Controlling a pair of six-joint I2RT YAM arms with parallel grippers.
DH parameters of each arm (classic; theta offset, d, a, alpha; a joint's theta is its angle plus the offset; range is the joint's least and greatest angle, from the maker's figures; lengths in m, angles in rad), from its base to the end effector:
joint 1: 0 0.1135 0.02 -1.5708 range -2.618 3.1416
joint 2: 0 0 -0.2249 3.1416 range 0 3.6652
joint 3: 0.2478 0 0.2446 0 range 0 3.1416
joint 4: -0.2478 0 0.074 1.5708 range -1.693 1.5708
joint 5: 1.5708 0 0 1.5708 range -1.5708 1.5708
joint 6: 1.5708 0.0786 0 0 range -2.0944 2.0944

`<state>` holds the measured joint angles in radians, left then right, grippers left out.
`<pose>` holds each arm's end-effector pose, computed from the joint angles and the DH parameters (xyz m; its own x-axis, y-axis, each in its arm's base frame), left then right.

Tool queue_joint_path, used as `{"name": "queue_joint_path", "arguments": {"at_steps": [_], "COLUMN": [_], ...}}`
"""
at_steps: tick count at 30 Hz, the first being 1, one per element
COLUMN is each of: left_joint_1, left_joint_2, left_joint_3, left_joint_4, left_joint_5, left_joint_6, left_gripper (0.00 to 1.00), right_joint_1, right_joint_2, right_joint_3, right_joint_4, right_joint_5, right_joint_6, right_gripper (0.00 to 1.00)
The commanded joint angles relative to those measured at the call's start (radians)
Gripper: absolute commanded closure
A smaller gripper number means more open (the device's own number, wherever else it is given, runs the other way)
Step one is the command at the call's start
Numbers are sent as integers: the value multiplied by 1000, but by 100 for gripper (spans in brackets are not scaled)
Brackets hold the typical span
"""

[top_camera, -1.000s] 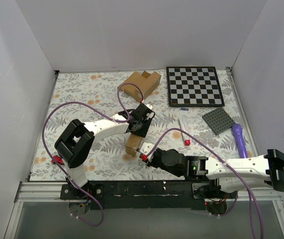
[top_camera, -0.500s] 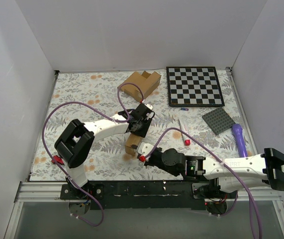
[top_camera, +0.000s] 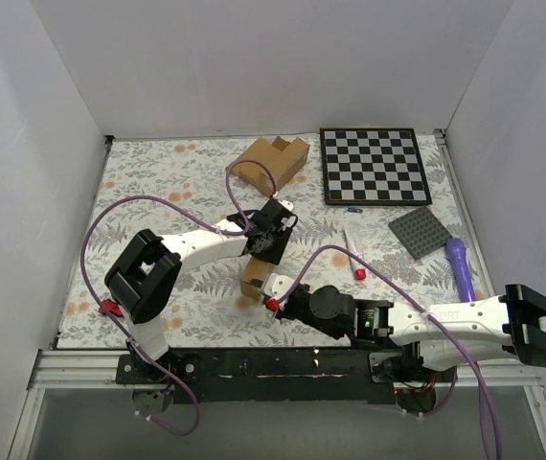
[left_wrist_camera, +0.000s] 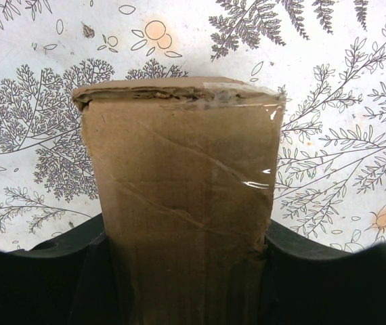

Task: Unpack the express box

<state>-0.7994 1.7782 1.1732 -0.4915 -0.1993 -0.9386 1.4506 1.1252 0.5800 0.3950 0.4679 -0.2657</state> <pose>0.2652 -0.2504 0.1137 -0.8826 -0.2267 -0.4120 -0.1223 0.9566 -0.2644 0.0711 0.2930 0.2232 0.2013 -0.2877 -0.9363 -0.8081 0.4914 -0.3247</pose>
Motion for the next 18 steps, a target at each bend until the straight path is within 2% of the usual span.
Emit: {"name": "queue_joint_path", "arguments": {"at_steps": [1,18], "left_joint_1": [12,12], "left_joint_2": [33,40], "left_joint_3": [-44,-37], "left_joint_4": [-74,-73], "left_joint_5": [5,12], "left_joint_6": [17,14], "left_gripper": [100,100], "right_joint_1": [7,7], "right_joint_2": [-45,-7], "right_joint_3": [4,-22], "right_joint_4": [35,2], "right_joint_5": [-9,52], "right_joint_6": [37,68], "right_gripper": [99,99]}}
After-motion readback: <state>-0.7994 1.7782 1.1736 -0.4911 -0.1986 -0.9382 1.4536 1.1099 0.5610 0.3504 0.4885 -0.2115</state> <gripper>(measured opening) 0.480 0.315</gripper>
